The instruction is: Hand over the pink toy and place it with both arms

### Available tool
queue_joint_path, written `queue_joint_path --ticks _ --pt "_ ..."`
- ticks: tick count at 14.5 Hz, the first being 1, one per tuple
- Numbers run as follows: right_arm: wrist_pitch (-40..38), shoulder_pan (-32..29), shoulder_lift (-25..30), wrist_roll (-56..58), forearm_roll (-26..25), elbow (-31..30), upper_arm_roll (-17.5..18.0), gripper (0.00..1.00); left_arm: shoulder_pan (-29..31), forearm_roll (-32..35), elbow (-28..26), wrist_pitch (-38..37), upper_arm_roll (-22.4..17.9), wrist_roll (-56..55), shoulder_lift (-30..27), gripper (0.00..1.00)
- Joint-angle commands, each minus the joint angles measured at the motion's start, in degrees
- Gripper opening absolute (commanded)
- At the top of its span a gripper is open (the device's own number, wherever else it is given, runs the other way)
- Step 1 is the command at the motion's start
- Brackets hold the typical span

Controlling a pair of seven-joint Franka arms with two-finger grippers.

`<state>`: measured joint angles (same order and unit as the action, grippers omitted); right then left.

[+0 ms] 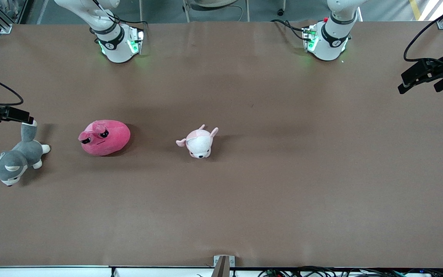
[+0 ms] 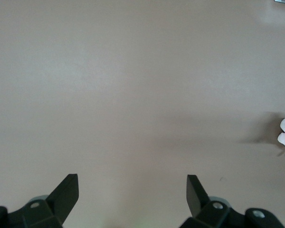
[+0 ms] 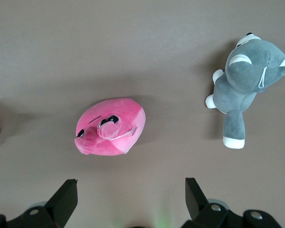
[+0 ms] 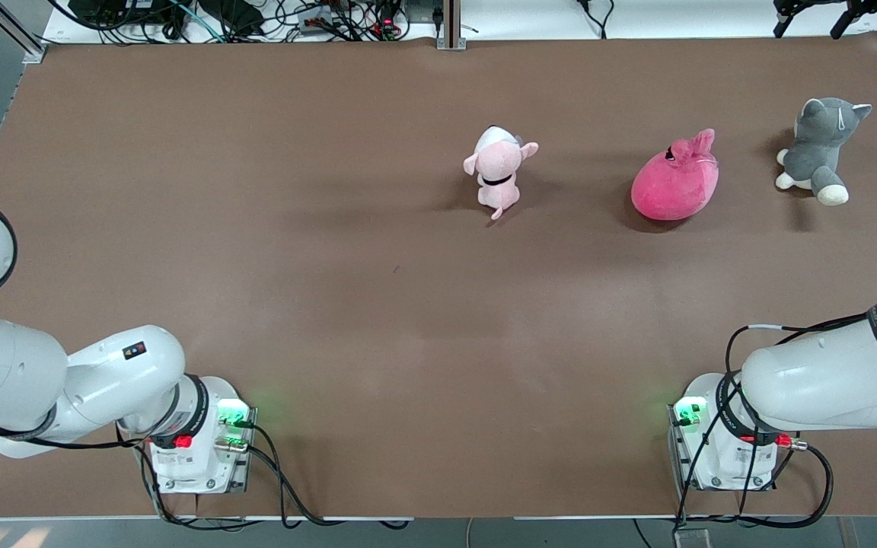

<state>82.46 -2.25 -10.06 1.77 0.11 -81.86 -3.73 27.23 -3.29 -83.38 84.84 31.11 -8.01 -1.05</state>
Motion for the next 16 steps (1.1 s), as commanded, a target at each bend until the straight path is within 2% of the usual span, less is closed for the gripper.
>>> queue_joint_path --ticks 1,3,10,11,12,16 --pt "-0.01 1.45 5.31 -1.23 -0.28 -4.45 0.39 1.0 -1.3 0.3 1.2 -0.46 -1.83 0.97 0.61 1.0" --pt "-0.28 2.86 5.84 -3.96 -0.28 -4.54 0.3 1.0 -4.88 0.39 1.2 -0.46 -5.42 0.97 0.7 1.0" --pt "0.33 2.52 12.77 -3.53 -0.72 -10.24 0.21 1.0 -26.94 0.3 1.12 -1.08 -27.83 0.97 0.61 1.0" --pt "0.34 2.52 14.09 -3.44 -0.9 -11.12 0.21 1.0 -29.23 0.3 1.12 -1.08 -30.03 0.97 0.61 1.0" --pt "0.34 2.52 14.89 -3.44 -0.99 -11.65 0.13 1.0 -30.56 0.3 1.2 -1.08 -31.27 0.97 0.61 1.0" --pt "0.16 2.34 17.17 -3.17 -1.07 -11.83 -0.14 1.0 -30.04 0.3 1.12 -1.08 -31.2 0.97 0.35 1.0"
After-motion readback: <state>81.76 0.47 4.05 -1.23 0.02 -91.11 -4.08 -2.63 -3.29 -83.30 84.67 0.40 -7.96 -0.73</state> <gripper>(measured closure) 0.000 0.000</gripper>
